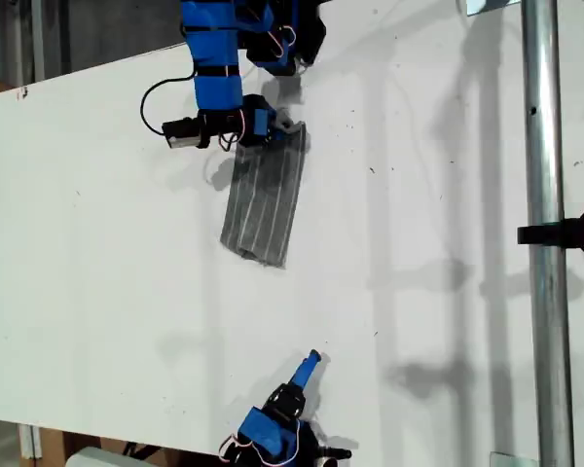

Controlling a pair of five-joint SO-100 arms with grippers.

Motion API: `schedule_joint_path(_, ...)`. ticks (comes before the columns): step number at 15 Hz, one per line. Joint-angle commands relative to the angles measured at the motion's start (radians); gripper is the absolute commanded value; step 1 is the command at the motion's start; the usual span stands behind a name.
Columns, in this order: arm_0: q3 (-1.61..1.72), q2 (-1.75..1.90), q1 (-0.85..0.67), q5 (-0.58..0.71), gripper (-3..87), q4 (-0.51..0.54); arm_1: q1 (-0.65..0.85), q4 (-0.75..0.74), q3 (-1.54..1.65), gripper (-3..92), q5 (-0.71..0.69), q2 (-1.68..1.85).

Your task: Grasp corners of a towel and fold twice.

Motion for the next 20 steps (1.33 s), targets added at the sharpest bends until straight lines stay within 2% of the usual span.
schedule_joint_path(1, -0.026, 0.008, -0.011, 0.006, 23.6, -0.003, -0.141, 0.201, -0.178, -0.1, 0.078, 0.123)
schedule_joint_path(3, -0.025, 0.008, -0.012, 0.012, 23.6, -0.003, -0.161, 0.238, -0.337, -0.1, 0.078, 0.110)
schedule_joint_path(6, -0.028, 0.008, 0.000, 0.011, 23.5, -0.003, -0.058, 0.143, -0.509, -0.1, -0.038, 0.021)
schedule_joint_path(11, -0.023, 0.008, 0.003, 0.002, 23.3, -0.005, 0.051, -0.169, -0.597, -0.1, -0.155, -0.213)
schedule_joint_path(14, -0.021, 0.008, 0.002, -0.006, 23.1, -0.005, 0.078, -0.416, -0.598, -0.1, -0.227, -0.331)
schedule_joint_path(15, -0.021, 0.008, 0.003, -0.009, 23.0, -0.005, 0.084, -0.474, -0.604, 5.9, -0.252, -0.359)
schedule_joint_path(17, -0.012, 0.008, 0.006, -0.023, 23.0, -0.005, 0.095, -0.502, -0.650, 46.6, -0.261, -0.400)
schedule_joint_path(18, -0.005, 0.008, 0.005, -0.025, 23.0, -0.008, 0.095, -0.531, -0.661, 49.5, -0.288, -0.396)
schedule_joint_path(20, 0.008, 0.008, -0.002, -0.029, 22.5, -0.014, 0.121, -0.572, -0.661, 46.9, -0.305, -0.353)
